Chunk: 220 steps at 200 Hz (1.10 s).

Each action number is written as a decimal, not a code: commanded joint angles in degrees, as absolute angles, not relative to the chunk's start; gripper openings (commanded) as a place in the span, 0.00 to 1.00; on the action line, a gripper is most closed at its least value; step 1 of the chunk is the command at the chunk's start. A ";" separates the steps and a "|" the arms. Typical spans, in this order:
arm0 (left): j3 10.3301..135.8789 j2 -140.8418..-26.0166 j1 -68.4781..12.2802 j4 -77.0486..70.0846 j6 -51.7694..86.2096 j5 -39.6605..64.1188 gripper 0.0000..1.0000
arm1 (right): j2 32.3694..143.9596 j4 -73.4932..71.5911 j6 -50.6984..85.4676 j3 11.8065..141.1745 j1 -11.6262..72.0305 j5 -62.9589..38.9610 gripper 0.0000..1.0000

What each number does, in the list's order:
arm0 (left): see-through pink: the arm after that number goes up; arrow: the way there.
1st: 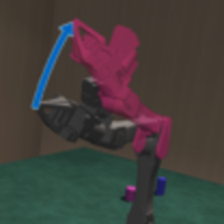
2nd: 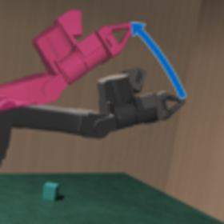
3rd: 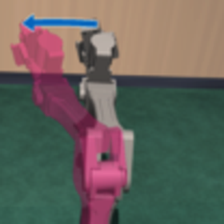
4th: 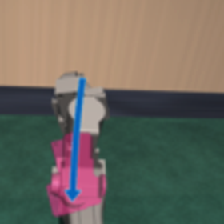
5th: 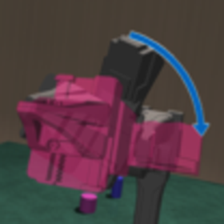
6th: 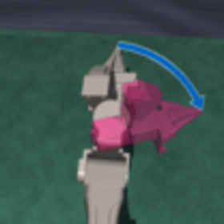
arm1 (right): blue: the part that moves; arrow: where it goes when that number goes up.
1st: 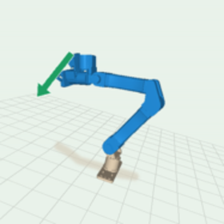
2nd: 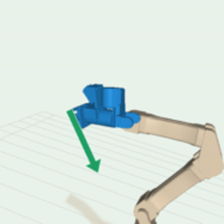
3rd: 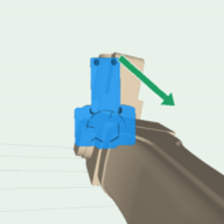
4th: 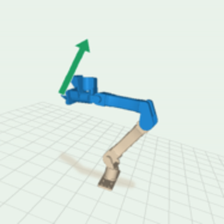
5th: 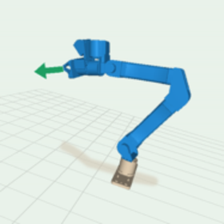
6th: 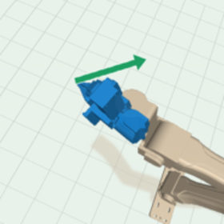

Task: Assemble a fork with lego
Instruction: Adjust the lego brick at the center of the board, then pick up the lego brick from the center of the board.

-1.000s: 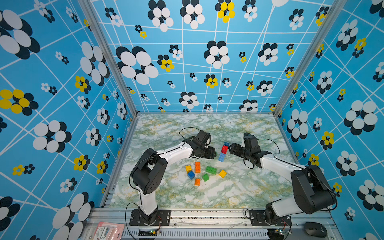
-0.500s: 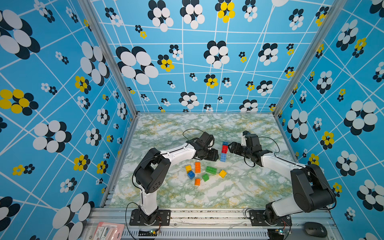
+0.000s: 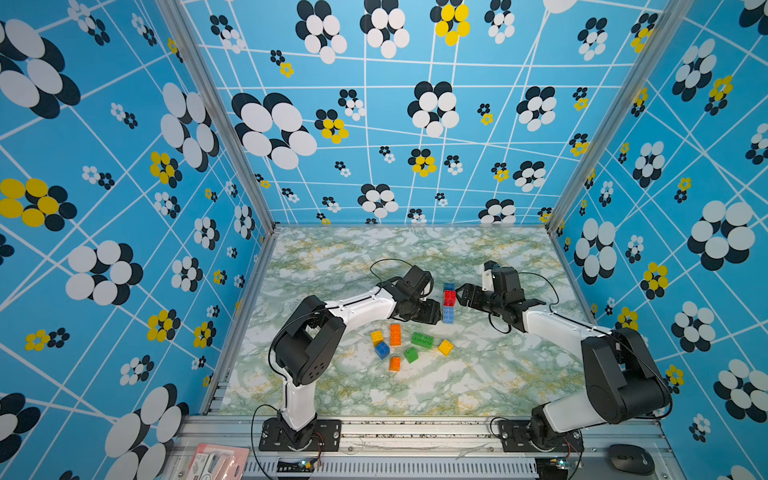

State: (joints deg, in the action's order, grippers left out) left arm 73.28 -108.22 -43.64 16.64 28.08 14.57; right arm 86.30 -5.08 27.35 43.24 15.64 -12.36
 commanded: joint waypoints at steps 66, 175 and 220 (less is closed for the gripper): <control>74.27 -108.26 -44.21 15.82 29.54 15.85 0.73 | 80.59 2.63 26.41 43.06 14.68 0.19 0.83; 57.11 -83.78 -37.97 14.64 32.77 9.50 0.80 | 58.52 22.11 25.19 45.08 34.39 17.45 0.76; 46.42 -71.33 -34.32 12.73 35.36 6.64 0.87 | 61.97 26.03 28.39 49.45 57.21 24.88 0.73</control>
